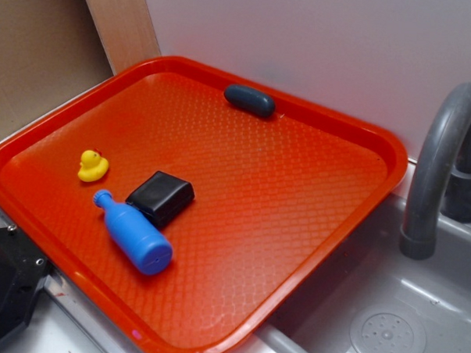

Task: Grab the black box.

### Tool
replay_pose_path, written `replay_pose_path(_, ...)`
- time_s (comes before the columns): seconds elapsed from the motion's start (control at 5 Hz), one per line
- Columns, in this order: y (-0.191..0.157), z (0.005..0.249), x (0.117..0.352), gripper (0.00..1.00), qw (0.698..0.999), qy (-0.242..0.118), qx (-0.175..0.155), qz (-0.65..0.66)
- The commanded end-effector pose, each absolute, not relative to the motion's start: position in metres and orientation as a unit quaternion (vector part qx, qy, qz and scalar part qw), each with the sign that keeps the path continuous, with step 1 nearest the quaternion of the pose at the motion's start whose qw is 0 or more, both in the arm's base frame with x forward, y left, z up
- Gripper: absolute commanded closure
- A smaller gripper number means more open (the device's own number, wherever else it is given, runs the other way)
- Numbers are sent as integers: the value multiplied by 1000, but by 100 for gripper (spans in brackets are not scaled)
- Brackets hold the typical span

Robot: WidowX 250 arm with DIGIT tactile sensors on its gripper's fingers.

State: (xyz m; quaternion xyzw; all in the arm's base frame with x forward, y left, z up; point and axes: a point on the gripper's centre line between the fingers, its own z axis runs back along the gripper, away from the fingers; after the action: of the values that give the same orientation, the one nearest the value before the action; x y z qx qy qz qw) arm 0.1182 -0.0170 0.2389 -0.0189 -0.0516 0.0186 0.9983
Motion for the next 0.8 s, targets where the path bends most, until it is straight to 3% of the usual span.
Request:
replay_pose_path(0.0, -18, 173, 148, 0, 992, -64, -46, 101)
replay_pose_path(0.2, -20, 132, 183, 0, 987, -67, -61, 133)
replay_pose_path(0.6, -46, 90, 217, 0, 990, -63, -49, 116)
